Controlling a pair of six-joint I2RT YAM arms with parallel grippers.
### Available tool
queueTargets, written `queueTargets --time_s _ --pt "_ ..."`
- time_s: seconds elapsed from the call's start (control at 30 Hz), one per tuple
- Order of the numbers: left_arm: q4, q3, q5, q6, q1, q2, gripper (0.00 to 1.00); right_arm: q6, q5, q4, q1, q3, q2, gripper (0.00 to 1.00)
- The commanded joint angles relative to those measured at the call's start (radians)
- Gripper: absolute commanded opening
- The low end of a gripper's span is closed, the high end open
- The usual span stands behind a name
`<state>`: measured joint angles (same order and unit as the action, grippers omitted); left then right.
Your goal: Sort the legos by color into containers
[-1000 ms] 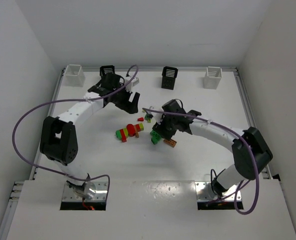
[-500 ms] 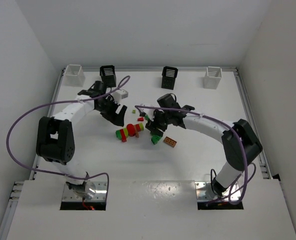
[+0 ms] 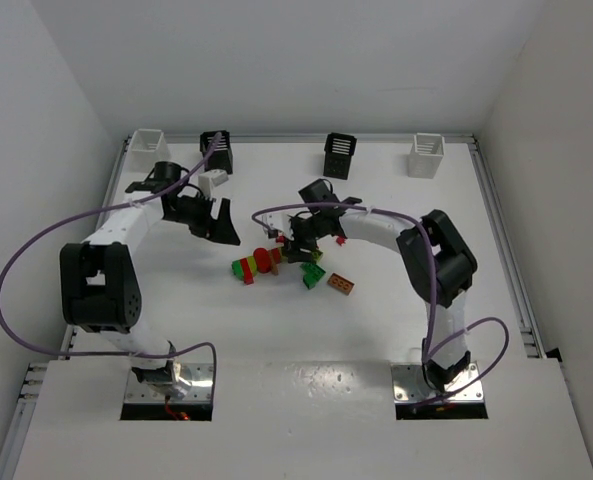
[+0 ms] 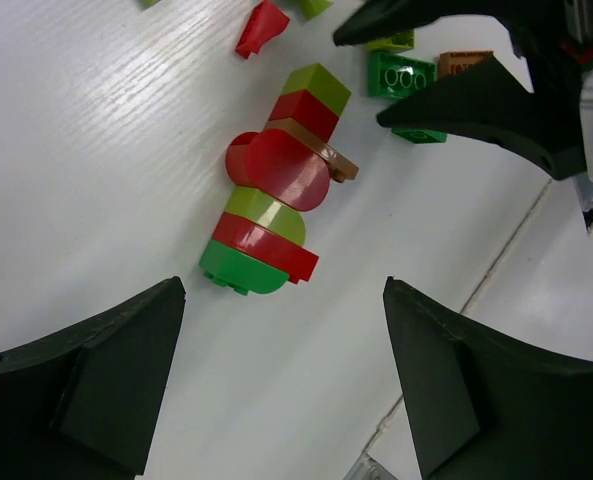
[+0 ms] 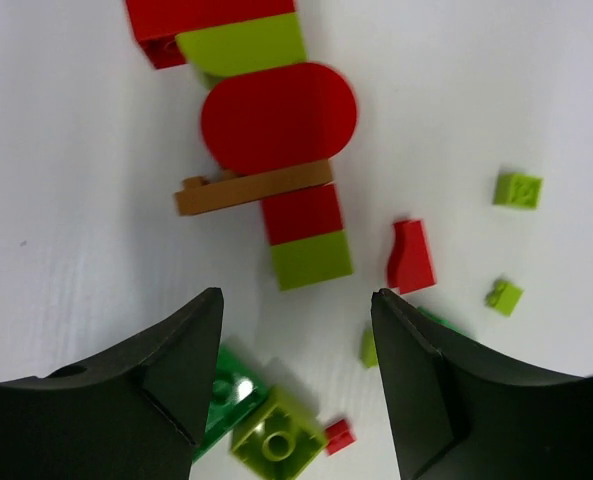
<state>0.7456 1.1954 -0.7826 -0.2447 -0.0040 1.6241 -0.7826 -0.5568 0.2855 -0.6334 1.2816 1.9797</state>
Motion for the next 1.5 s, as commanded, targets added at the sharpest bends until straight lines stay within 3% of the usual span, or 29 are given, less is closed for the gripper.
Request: queueTargets --time_s 0.0,0.4,0.63,0.8,0.9,0.97,1.1,1.33,1.47 --pt "0.011 -0.017 -0.070 0.012 0.028 -0.056 0.86 -0.061 -0.088 -0.034 0.008 0.090 0.036 0.61" --pt "0.021 -0.017 -0.109 -0.008 0.058 -0.047 0.85 -0.153 -0.118 0.119 0.017 0.212 0.143 0.61" --pt "0.050 -0.017 -0.109 -0.022 0.067 -0.036 0.85 -0.164 -0.118 0.119 0.017 0.242 0.195 0.60" --pt "0.077 -0.008 -0.099 -0.045 0.067 -0.036 0.85 -0.221 -0.109 0.199 0.008 0.280 0.229 0.45" --pt "0.077 -0.019 -0.128 -0.045 0.067 0.000 0.85 -0.221 -0.109 0.199 -0.002 0.268 0.219 0.29" --pt "0.063 -0.029 -0.150 -0.045 0.067 0.022 0.85 -0.221 -0.109 0.190 -0.002 0.233 0.186 0.17" --pt "0.008 -0.030 -0.204 -0.045 0.067 0.078 0.84 -0.221 -0.118 0.106 -0.002 0.061 0.050 0.05" --pt "-0.003 0.047 -0.313 -0.088 0.039 0.221 0.84 -0.221 -0.175 -0.104 -0.002 -0.159 -0.208 0.00" --pt "0.044 0.092 -0.369 -0.122 -0.010 0.272 0.83 -0.221 -0.175 -0.207 -0.002 -0.223 -0.269 0.00"
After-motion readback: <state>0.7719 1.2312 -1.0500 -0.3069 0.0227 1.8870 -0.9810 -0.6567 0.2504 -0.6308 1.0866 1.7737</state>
